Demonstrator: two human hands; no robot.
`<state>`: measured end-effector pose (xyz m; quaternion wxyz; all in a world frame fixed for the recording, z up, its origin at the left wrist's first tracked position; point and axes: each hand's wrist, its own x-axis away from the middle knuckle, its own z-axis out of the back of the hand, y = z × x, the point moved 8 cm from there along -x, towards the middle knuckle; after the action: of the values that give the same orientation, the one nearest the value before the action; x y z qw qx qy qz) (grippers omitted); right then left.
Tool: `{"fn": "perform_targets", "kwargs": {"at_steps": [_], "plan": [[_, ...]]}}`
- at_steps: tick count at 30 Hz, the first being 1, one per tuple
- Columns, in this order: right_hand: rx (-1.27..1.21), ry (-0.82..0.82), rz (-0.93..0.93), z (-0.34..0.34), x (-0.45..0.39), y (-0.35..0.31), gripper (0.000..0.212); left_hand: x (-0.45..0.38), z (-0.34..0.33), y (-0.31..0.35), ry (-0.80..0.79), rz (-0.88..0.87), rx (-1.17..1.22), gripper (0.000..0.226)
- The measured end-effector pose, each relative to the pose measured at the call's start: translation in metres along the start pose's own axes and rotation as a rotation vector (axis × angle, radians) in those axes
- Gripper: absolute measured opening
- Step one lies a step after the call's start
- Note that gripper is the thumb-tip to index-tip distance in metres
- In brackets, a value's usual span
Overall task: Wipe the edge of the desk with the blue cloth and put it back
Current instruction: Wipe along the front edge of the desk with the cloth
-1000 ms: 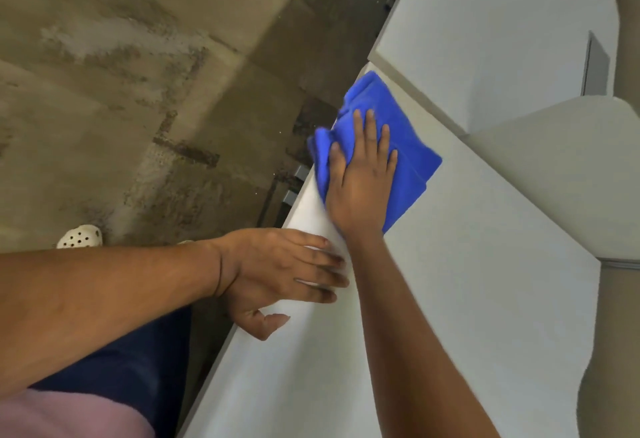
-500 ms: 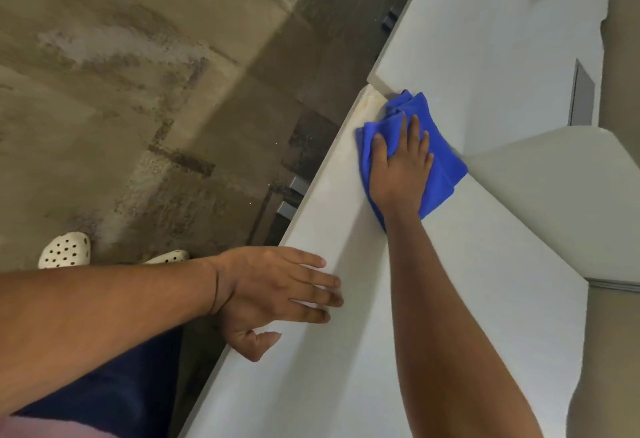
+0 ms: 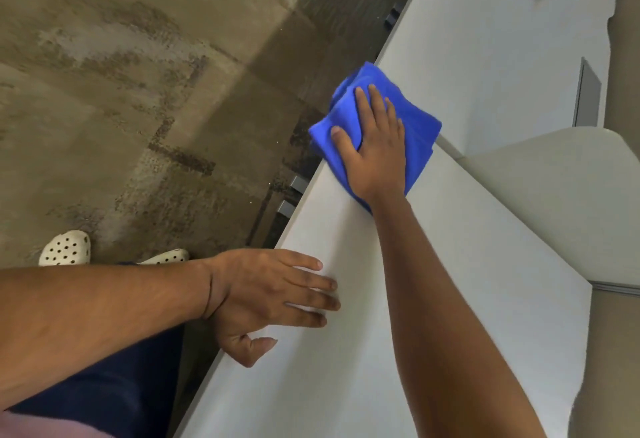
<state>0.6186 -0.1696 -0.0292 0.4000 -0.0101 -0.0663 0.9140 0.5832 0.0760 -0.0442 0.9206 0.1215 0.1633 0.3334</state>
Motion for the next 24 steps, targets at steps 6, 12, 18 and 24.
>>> {"fn": "perform_targets", "kwargs": {"at_steps": [6,12,18,24], "plan": [[-0.129,0.073,0.048,0.007,-0.036,0.007,0.053,-0.001,-0.003,-0.001,0.028,0.031,0.057,0.073],[-0.213,0.109,-0.112,0.029,0.005,0.075,0.048,-0.001,0.000,0.002,0.000,0.022,0.054,0.076],[-0.005,0.125,-0.483,0.018,-0.010,0.053,0.055,-0.001,0.002,0.001,-0.046,0.014,0.029,0.074],[-0.017,0.074,-0.401,-0.002,0.019,-0.002,0.064,-0.005,0.004,0.001,-0.065,0.009,0.031,0.074]]}}
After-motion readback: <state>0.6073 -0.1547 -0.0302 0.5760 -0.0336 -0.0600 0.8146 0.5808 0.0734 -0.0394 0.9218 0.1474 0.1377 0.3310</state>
